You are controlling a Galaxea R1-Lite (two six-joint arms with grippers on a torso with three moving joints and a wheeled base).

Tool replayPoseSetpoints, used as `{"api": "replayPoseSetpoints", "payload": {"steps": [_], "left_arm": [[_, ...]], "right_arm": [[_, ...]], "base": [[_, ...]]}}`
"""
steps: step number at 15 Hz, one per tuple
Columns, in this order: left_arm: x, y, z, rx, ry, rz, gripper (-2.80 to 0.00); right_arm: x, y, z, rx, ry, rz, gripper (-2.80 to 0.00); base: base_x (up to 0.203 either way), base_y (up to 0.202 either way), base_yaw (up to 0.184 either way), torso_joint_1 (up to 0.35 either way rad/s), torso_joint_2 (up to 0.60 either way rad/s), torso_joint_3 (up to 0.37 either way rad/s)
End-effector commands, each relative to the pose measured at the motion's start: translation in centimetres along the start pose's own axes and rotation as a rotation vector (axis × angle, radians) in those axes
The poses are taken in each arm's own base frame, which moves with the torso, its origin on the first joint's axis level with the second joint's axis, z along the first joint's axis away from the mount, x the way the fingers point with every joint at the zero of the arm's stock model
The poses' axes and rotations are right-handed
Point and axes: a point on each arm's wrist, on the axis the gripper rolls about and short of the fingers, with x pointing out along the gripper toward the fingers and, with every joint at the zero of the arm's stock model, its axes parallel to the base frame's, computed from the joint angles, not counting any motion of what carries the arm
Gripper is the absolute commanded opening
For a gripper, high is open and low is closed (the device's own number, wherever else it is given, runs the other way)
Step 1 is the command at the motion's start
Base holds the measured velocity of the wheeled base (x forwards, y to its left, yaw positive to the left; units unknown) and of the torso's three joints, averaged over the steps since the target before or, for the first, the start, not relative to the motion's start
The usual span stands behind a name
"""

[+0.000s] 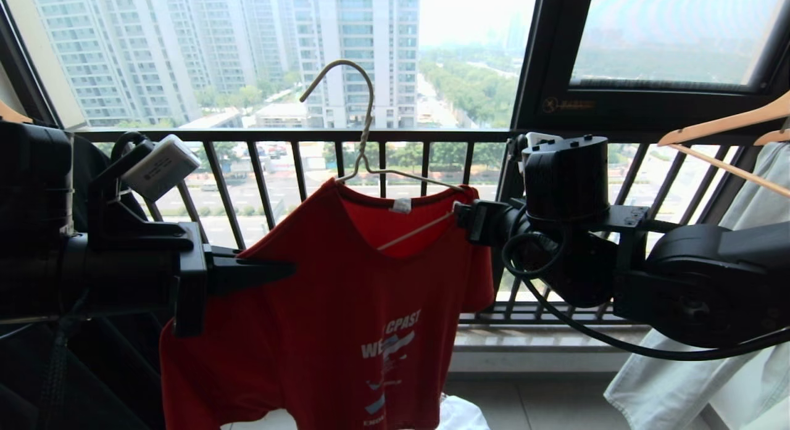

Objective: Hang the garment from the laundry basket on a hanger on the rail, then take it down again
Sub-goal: Hang the clothes on the clothes rack

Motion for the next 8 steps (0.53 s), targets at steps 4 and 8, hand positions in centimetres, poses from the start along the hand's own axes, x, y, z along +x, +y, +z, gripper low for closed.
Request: {"api": "replayPoseSetpoints", "payload": {"steps": [4, 8], "left_arm": [[-0.11, -0.09, 0.07, 0.005, -0.005, -0.003, -2.8], [-0.15, -0.12, 0.1, 0.006, -0.007, -0.003, -2.8]], "right_arm": [[0.55, -0.33, 0.18, 0.01, -0.009, -0.022, -2.8], [0.6, -0.41, 0.27, 0.01, -0.014, -0.032, -2.8]], "base": [[0.0, 0.0, 0.0, 0.0, 0.0, 0.0], [0.0, 0.0, 0.0, 0.0, 0.0, 0.0]]}}
